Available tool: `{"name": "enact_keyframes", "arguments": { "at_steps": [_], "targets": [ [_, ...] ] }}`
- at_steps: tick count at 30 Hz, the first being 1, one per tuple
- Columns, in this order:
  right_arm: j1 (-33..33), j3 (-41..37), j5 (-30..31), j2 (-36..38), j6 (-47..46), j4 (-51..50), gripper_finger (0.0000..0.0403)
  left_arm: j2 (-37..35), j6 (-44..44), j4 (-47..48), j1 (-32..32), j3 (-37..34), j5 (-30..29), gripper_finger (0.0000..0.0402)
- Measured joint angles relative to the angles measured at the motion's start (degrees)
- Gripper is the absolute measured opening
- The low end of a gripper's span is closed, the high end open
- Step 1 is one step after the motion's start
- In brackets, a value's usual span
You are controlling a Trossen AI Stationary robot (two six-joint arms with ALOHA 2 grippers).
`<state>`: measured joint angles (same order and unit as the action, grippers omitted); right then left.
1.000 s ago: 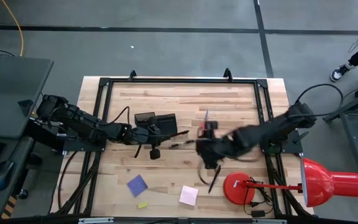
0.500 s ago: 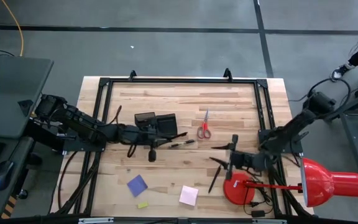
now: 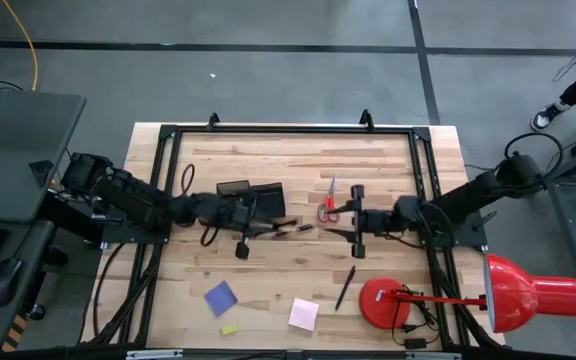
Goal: Pick and place office supplies into organizer
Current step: Put top pen black into the desk organizer
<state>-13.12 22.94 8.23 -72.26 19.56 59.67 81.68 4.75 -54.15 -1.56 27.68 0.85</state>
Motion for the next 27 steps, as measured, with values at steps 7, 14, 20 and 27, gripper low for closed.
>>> {"name": "enact_keyframes", "arguments": {
  "at_steps": [7, 14, 20, 27],
  "targets": [
    [3.3, 4.6, -6.8, -1.4, -1.4, -3.6, 0.0177, 3.1, 0.0, -3.5, 2.4, 0.1, 3.4, 0.0023],
    [4.9, 10.1, -7.9, -8.7, -2.3, -3.9, 0.0194, 7.5, -0.1, -5.9, 2.3, 2.1, 3.8, 0.0023],
    [4.9, 14.8, -8.2, -13.7, -0.4, -4.2, 0.022, 8.3, -0.2, -5.9, 2.3, 2.2, 3.9, 0.0023],
    [4.9, 16.7, -10.5, -14.4, 0.0, -4.4, 0.0213, 8.3, -0.3, -5.2, 2.3, 2.2, 3.2, 0.0023]
  ]
}}
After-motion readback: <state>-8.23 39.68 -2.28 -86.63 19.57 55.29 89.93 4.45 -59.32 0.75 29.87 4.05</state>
